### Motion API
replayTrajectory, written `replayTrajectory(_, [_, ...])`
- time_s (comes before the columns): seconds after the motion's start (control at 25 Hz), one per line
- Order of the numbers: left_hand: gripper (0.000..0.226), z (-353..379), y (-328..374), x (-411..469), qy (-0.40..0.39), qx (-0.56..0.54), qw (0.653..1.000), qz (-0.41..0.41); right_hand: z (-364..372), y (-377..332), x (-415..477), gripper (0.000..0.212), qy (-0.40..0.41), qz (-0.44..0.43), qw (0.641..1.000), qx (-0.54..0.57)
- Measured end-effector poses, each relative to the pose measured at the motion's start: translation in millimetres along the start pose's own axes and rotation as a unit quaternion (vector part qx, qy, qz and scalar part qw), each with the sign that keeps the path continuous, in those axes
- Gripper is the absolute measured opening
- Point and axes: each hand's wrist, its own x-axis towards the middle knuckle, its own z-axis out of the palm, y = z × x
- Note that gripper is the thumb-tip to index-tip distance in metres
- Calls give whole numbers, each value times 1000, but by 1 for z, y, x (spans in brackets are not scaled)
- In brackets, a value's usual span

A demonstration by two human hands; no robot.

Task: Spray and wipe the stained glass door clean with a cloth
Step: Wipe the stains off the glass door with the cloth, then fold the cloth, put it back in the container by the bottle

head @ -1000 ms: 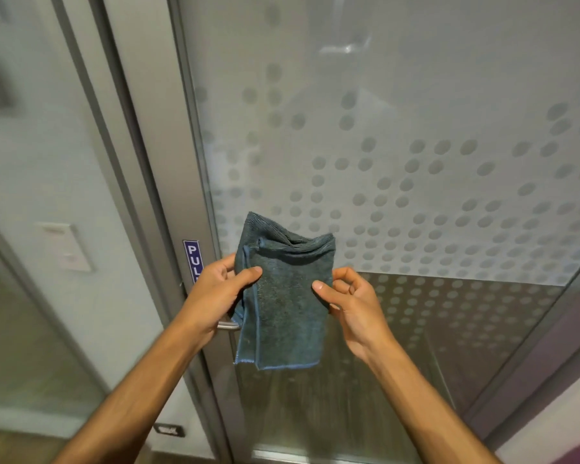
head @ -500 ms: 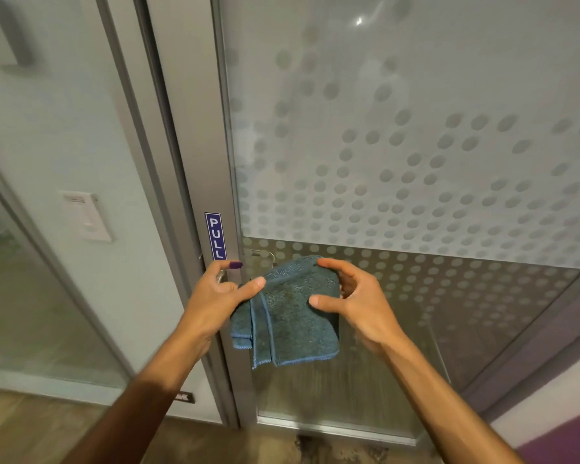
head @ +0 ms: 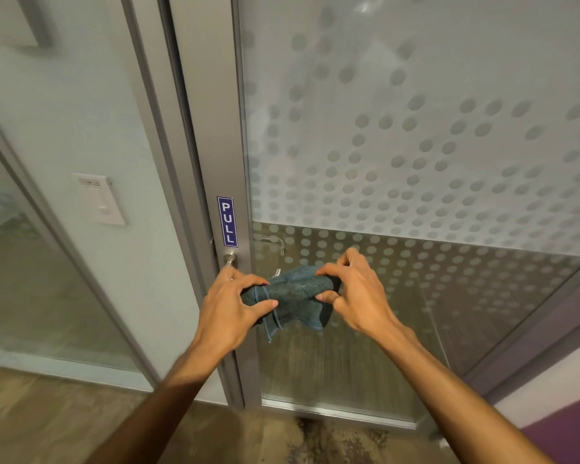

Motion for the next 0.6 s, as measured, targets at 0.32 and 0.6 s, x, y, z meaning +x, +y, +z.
replayTrajectory(0.32, [23, -5, 17, -21, 43, 10, 999, 13, -14, 9, 4, 34, -28, -147, 985, 82])
replayTrajectory(0.6, [15, -7, 47, -74, 132, 121, 984, 4, 16, 6, -17, 70, -20, -319, 948, -1])
